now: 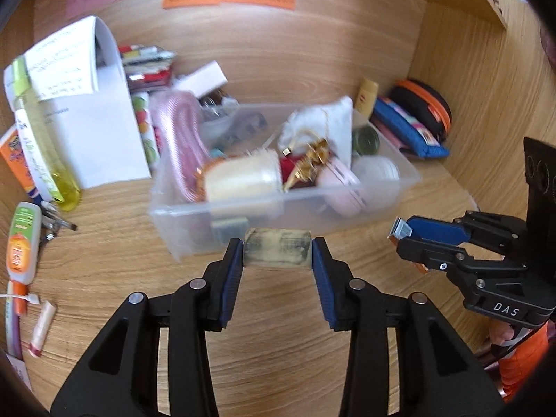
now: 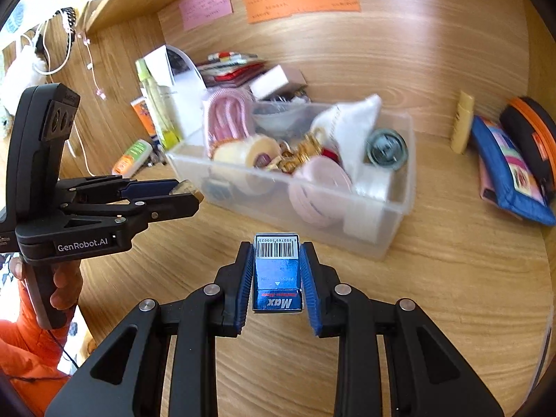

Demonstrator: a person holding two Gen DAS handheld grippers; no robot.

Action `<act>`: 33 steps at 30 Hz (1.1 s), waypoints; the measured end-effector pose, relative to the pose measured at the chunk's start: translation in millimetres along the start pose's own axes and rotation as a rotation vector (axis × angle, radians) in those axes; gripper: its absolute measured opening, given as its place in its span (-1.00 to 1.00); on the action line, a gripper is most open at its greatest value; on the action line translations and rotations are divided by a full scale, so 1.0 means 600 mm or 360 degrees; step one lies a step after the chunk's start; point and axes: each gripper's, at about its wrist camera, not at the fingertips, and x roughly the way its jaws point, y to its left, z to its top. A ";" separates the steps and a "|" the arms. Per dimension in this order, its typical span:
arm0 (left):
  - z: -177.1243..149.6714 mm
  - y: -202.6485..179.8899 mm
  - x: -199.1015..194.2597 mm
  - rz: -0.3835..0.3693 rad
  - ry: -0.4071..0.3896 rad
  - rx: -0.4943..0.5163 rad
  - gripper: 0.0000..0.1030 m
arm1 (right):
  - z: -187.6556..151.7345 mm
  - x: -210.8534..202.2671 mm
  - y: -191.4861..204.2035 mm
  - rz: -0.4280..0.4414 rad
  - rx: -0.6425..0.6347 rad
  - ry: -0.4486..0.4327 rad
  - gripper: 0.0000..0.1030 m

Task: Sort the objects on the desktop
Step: 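Lower the beige block and Max box into the clear box and open both tools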

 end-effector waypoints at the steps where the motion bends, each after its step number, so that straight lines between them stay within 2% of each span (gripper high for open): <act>1: 0.004 0.006 -0.006 0.0010 -0.0021 -0.0011 -0.23 | 0.005 0.002 0.003 0.0015 0.0001 -0.0003 -0.52; 9: 0.031 0.039 -0.018 0.0061 -0.0109 -0.0065 -0.23 | 0.048 0.018 0.020 0.0066 -0.0023 -0.0056 -0.52; 14: 0.052 0.056 -0.010 0.0115 -0.0134 -0.0058 -0.23 | 0.082 0.024 0.023 0.0044 -0.0037 -0.0106 -0.52; 20: 0.067 0.075 0.015 0.0117 -0.0122 -0.0091 -0.23 | 0.116 0.047 0.021 -0.0022 -0.0048 -0.0122 -0.52; 26: 0.063 0.083 0.031 0.0148 -0.0134 -0.0099 -0.23 | 0.120 0.086 0.007 -0.0047 0.0044 -0.0111 -0.52; 33: 0.061 0.090 0.029 0.0155 -0.0151 -0.0114 -0.23 | 0.118 0.106 0.015 -0.0127 -0.0016 -0.0085 -0.52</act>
